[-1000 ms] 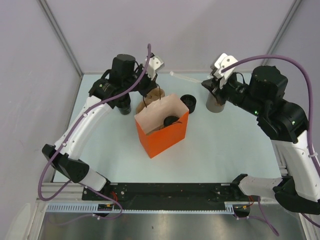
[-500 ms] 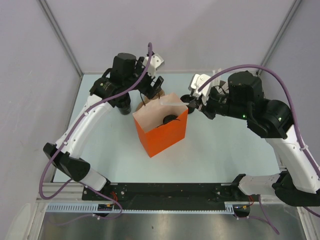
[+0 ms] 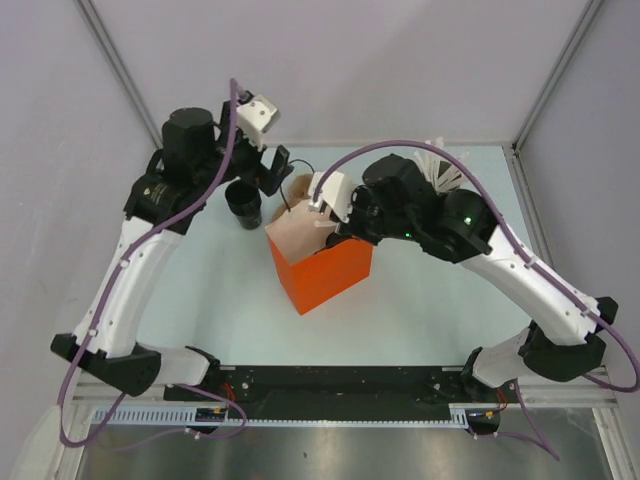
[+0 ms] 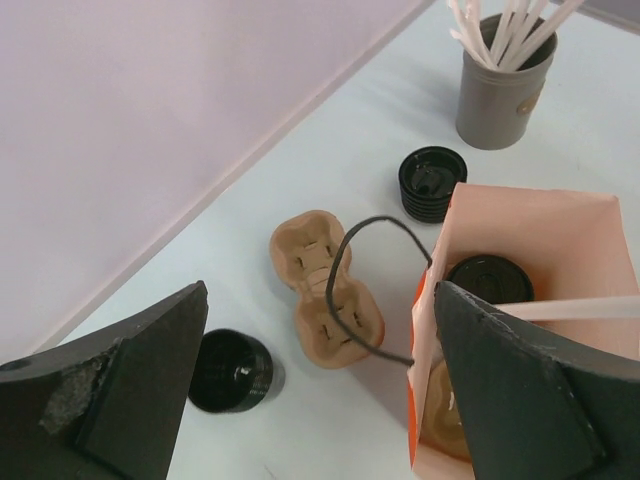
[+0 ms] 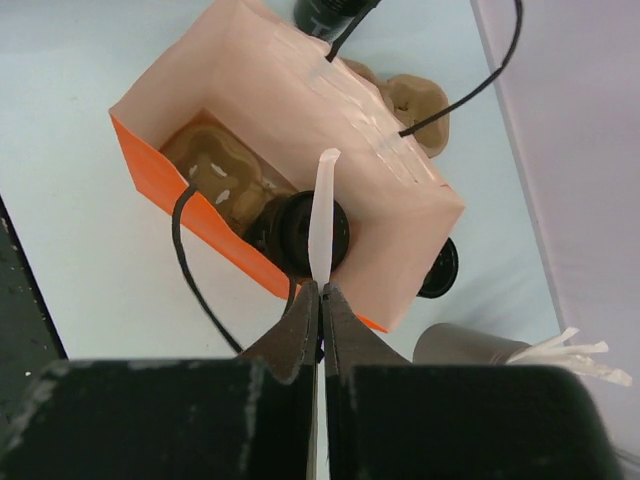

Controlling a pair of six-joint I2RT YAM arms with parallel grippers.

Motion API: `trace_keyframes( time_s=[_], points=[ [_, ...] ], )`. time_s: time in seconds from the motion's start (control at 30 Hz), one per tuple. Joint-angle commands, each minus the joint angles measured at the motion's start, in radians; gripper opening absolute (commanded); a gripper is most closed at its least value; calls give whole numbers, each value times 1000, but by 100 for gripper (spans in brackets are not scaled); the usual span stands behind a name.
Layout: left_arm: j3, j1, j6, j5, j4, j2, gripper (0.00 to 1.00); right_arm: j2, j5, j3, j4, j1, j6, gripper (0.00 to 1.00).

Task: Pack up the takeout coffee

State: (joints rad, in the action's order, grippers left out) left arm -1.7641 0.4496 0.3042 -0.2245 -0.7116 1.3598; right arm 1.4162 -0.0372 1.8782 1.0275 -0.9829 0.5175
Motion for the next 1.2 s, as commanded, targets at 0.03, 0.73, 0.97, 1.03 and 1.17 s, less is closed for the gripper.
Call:
trace_keyframes(
  time_s=[0.03, 0.73, 0.97, 1.03, 1.17],
  points=[
    [78, -92, -39, -50, 46, -131, 100, 93, -141, 120, 6, -45, 7, 0],
    [396, -339, -74, -30, 63, -445, 100, 334, -293, 164, -6, -166, 1, 0],
    [417, -348, -85, -44, 72, -465, 100, 392, -326, 164, -17, -192, 3, 4],
    [426, -351, -86, -49, 75, -470, 100, 405, -334, 164, -18, -206, 4, 6],
    [440, -358, -93, -55, 81, -482, 100, 418, -365, 154, -33, -224, 15, 18]
  ],
)
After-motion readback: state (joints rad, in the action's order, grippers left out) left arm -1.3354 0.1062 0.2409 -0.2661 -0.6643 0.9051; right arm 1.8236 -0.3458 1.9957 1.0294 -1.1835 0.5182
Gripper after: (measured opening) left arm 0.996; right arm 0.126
